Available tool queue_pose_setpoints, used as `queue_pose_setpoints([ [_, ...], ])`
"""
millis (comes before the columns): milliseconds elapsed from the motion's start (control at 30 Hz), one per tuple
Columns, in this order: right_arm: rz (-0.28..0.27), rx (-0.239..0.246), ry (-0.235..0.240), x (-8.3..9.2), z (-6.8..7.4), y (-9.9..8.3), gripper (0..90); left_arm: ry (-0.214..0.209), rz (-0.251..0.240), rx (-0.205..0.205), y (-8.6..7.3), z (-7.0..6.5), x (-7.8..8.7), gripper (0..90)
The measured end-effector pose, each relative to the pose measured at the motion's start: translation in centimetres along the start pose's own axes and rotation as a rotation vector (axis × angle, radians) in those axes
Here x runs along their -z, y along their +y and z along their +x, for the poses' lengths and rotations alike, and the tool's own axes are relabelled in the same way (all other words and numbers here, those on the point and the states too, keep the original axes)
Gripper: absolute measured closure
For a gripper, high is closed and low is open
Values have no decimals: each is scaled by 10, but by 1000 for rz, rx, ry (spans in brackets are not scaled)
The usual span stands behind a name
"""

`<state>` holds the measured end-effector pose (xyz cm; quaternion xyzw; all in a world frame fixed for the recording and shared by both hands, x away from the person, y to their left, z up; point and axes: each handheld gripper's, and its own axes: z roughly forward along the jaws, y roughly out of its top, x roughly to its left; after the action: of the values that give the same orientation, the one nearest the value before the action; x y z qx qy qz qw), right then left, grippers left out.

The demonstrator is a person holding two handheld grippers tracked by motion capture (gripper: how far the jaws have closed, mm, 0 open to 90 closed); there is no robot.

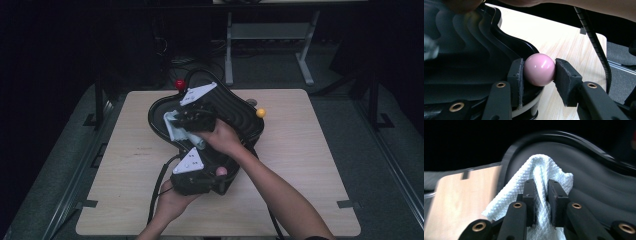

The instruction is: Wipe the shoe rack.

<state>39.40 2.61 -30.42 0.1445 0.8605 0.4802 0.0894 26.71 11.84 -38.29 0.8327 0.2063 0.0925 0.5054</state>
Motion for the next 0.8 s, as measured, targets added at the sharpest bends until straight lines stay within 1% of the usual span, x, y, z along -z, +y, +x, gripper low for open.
queue_pose_setpoints([
  [33, 2, 26, -1, -2, 6, 3, 773, 0, 0, 1, 0, 0, 0, 600],
  [67, 6, 45, 4, -3, 7, 6, 773, 0, -1, 4, 0, 0, 0, 600],
  [100, 10, 38, 8, -4, 5, 8, 774, 0, 0, 2, 0, 0, 0, 600],
  [167, 9, 13, -17, -4, -6, 9, 774, 3, 0, 0, 0, 0, 0, 600],
  [200, 8, -11, -32, -3, -13, 9, 774, 5, 1, -5, 0, 0, 0, 600],
  [267, 10, -24, -42, -3, -16, 12, 774, 5, 0, -4, 0, -1, 0, 600],
  [300, 10, -19, -35, -5, -13, 14, 773, 5, -1, -1, 0, -1, 0, 600],
  [333, 5, 2, -17, -8, -7, 17, 773, 2, -3, 4, 0, -1, 0, 600],
  [400, 2, 35, 3, -13, 3, 21, 773, 3, -2, 1, 0, -1, 0, 600],
  [433, 3, 52, 2, -14, 6, 23, 773, 2, -4, 1, 0, 0, 0, 600],
  [467, 4, 54, 5, -15, 4, 23, 774, 4, -5, -1, 0, 0, 0, 601],
  [500, 2, 33, 15, -14, 0, 24, 774, 2, -5, -2, 0, 0, 0, 601],
  [567, 5, 10, -36, -12, -12, 24, 774, 6, -4, -3, 0, 0, 0, 601],
  [600, 5, -11, -47, -11, -18, 24, 774, 6, -2, -6, 0, 0, 0, 601],
  [633, 4, -32, -45, -10, -21, 25, 773, 6, -2, -5, 0, 0, 0, 601],
  [667, 2, -29, -42, -11, -20, 25, 772, 4, -4, -1, 0, 0, 0, 601],
  [700, 1, -18, -33, -13, -16, 26, 772, 4, -5, 1, 0, 0, 0, 601],
  [733, -1, -3, -14, -14, -12, 27, 772, 3, -5, -2, 0, 0, 0, 601],
  [767, 0, 14, -5, -16, -7, 28, 771, 3, -4, 1, 0, 0, 0, 601],
  [800, 1, 36, -11, -18, -4, 29, 771, 1, -5, 0, 0, 0, 0, 601],
])
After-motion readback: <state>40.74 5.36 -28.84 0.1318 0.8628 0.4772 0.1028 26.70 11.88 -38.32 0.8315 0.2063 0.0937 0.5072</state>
